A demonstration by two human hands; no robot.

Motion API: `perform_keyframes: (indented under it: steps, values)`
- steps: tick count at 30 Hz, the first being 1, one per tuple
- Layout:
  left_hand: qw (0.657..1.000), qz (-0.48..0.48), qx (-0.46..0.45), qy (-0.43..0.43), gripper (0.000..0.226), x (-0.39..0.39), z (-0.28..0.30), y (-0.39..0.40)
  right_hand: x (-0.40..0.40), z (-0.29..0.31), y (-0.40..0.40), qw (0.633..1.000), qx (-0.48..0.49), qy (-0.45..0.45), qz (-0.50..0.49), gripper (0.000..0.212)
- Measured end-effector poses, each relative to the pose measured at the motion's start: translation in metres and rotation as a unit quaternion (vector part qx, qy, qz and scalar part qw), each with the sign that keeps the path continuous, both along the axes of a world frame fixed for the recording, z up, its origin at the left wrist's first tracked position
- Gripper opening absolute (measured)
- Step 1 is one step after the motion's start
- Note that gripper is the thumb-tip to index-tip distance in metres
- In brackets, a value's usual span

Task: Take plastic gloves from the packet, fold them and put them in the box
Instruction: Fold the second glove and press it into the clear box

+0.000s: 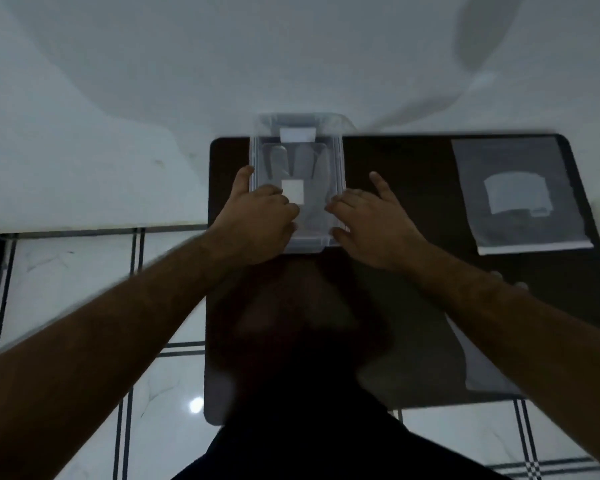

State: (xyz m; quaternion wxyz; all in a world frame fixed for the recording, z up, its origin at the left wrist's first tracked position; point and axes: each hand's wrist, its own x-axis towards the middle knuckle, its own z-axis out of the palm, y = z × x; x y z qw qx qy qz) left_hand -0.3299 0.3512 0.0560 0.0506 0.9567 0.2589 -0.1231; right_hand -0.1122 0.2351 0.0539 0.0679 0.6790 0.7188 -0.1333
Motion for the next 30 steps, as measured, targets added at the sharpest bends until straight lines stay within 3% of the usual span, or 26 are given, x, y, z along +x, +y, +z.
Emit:
perform_keyframes:
  steps: [7,12,16,21,25,30]
  values:
    - [0.987,0.023,-0.136,-0.081,0.028,-0.005,-0.013,-0.111,0.011,-0.007,-0.158,0.995,-0.028,0.034,-0.086,0.045]
    - [0.982,-0.043,-0.175,-0.051,0.03,0.029,-0.032,-0.195,0.051,-0.036,-0.269,0.984,-0.087,0.045,-0.15,0.048]
    - [0.975,-0.084,-0.205,-0.036,0.033,0.075,-0.049,-0.249,0.101,-0.059,-0.357,0.975,-0.082,0.057,-0.2,0.066]
    - [0.966,-0.069,-0.247,-0.019,0.028,0.138,-0.068,-0.319,0.167,-0.095,-0.44,0.98,-0.104,0.059,-0.158,0.072]
    - [0.974,-0.052,-0.216,-0.046,0.027,0.177,-0.092,-0.367,0.193,-0.11,-0.462,0.991,-0.111,0.034,-0.067,0.071]
    - [0.983,-0.091,-0.161,-0.005,0.057,0.202,-0.117,-0.416,0.198,-0.114,-0.469,0.997,-0.034,0.042,-0.047,0.055]
